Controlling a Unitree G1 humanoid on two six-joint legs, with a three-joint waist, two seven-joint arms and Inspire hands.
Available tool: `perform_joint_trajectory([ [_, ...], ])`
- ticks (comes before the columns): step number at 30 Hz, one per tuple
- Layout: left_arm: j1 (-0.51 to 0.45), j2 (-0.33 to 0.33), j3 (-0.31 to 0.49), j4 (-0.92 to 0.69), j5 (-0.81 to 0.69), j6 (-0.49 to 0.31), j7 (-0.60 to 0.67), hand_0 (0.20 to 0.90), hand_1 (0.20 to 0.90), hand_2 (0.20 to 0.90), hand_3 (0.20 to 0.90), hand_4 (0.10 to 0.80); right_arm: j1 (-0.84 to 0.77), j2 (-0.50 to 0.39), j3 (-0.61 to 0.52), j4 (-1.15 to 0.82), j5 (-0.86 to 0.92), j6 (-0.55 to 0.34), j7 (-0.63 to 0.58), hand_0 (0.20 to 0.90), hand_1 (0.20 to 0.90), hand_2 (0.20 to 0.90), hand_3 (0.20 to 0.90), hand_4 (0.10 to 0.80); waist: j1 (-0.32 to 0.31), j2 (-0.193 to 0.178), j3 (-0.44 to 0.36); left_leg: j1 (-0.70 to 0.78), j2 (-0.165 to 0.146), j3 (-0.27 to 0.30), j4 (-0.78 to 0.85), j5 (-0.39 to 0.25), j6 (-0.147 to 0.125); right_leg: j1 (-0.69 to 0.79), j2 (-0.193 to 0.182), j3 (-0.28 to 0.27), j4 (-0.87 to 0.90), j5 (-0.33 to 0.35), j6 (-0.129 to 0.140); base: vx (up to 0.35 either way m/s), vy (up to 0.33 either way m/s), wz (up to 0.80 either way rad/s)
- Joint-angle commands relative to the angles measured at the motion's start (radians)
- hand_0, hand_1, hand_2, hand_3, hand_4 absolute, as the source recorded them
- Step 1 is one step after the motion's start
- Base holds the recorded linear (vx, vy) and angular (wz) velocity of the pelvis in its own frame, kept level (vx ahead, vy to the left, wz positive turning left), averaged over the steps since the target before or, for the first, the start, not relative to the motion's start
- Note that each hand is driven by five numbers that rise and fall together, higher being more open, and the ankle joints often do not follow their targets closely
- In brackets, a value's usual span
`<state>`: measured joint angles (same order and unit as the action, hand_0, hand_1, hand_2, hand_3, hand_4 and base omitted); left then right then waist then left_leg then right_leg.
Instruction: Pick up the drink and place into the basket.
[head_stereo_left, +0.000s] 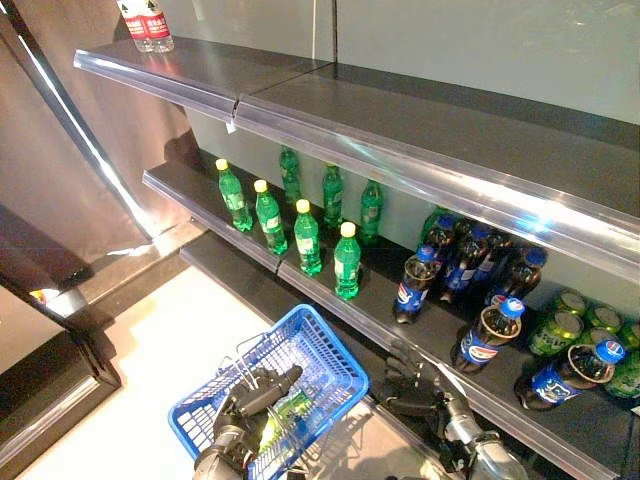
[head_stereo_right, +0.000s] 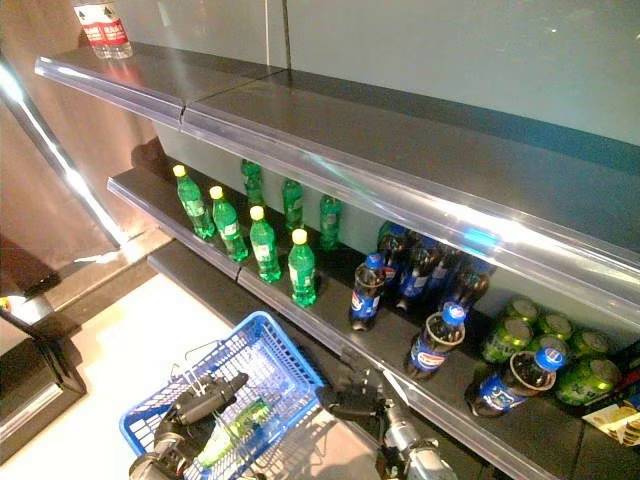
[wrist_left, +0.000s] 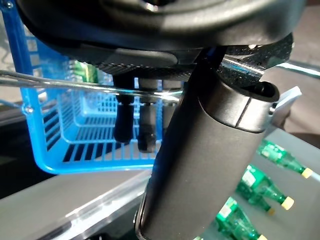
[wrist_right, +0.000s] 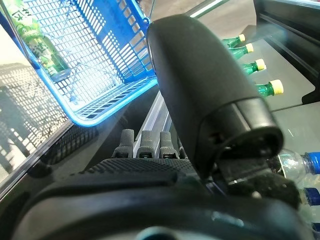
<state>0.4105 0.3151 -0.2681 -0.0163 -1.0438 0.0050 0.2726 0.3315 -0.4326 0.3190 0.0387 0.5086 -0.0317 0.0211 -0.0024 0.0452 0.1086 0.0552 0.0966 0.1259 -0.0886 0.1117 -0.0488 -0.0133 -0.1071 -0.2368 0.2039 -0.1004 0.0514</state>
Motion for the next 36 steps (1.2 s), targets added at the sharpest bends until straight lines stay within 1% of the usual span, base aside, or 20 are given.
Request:
perform_joint_trajectory([
  [1, -0.110, 0.025, 0.085, -0.187, 0.083, -0.219, -0.104, 0.300, 0.300, 0.300, 0.200, 0.100, -0.070, 0.005, 0.027, -0.036, -0.002, -0.094, 0.025, 0.900, 0.900, 0.900, 0.900, 0.800, 0.005, -0.054, -0.040, 0.064, 0.010, 0.042, 0.001, -0.118, -0.026, 0.122, -0.017, 0.035, -0.291, 0.121, 0.074, 0.000, 0.000, 0.00],
  [7, -0.115, 0.024, 0.080, -0.184, 0.070, -0.228, -0.099, 0.300, 0.300, 0.300, 0.200, 0.100, -0.074, 0.003, 0.029, -0.029, -0.005, -0.096, 0.024, 0.900, 0.900, 0.900, 0.900, 0.800, 0.004, -0.053, -0.039, 0.065, 0.010, 0.042, 0.001, -0.117, -0.026, 0.122, -0.018, 0.034, -0.291, 0.121, 0.075, 0.000, 0.000, 0.00],
  [18, -0.111, 0.028, 0.081, -0.189, 0.069, -0.226, -0.091, 0.300, 0.300, 0.300, 0.200, 0.100, -0.079, -0.017, 0.037, -0.049, -0.094, -0.117, 0.013, 0.900, 0.900, 0.900, 0.900, 0.800, 0.008, -0.056, -0.034, 0.065, 0.010, 0.039, 0.001, -0.117, -0.026, 0.125, -0.017, 0.033, -0.291, 0.119, 0.075, 0.000, 0.000, 0.00],
  [22, -0.113, 0.037, 0.083, -0.200, 0.065, -0.221, -0.080, 0.300, 0.300, 0.300, 0.200, 0.100, -0.090, -0.044, 0.035, -0.093, -0.144, -0.157, -0.007, 0.900, 0.900, 0.900, 0.900, 0.800, 0.009, -0.057, -0.032, 0.068, 0.010, 0.038, 0.001, -0.117, -0.026, 0.128, -0.018, 0.033, -0.291, 0.120, 0.077, 0.000, 0.000, 0.00],
  [23, -0.115, 0.042, 0.087, -0.204, 0.061, -0.216, -0.076, 0.300, 0.300, 0.300, 0.200, 0.100, -0.099, -0.056, 0.028, -0.124, -0.162, -0.179, -0.017, 0.900, 0.900, 0.900, 0.900, 0.800, 0.008, -0.058, -0.032, 0.070, 0.010, 0.039, 0.001, -0.118, -0.026, 0.128, -0.018, 0.034, -0.291, 0.119, 0.078, 0.000, 0.000, 0.00],
  [27, -0.121, 0.051, 0.091, -0.218, 0.056, -0.206, -0.059, 0.300, 0.300, 0.300, 0.200, 0.100, -0.124, -0.092, 0.002, -0.217, -0.170, -0.214, -0.035, 0.900, 0.900, 0.900, 0.900, 0.800, 0.006, -0.060, -0.030, 0.071, 0.011, 0.040, 0.001, -0.119, -0.026, 0.128, -0.017, 0.036, -0.291, 0.118, 0.081, 0.000, 0.000, 0.00],
  [32, -0.122, 0.056, 0.107, -0.219, 0.047, -0.197, -0.061, 0.300, 0.300, 0.300, 0.200, 0.100, -0.138, -0.128, -0.055, -0.298, -0.155, -0.278, -0.040, 0.900, 0.900, 0.900, 0.900, 0.800, 0.003, -0.060, -0.033, 0.073, 0.013, 0.043, 0.001, -0.122, -0.025, 0.127, -0.018, 0.038, -0.291, 0.118, 0.085, 0.000, 0.000, 0.00],
  [36, -0.116, 0.051, 0.123, -0.222, 0.048, -0.185, -0.064, 0.300, 0.300, 0.300, 0.200, 0.100, -0.141, -0.136, -0.120, -0.374, -0.133, -0.336, -0.082, 0.900, 0.900, 0.900, 0.900, 0.800, -0.001, -0.059, -0.035, 0.076, 0.014, 0.049, 0.001, -0.124, -0.022, 0.127, -0.017, 0.042, -0.291, 0.117, 0.087, 0.000, 0.000, 0.00],
])
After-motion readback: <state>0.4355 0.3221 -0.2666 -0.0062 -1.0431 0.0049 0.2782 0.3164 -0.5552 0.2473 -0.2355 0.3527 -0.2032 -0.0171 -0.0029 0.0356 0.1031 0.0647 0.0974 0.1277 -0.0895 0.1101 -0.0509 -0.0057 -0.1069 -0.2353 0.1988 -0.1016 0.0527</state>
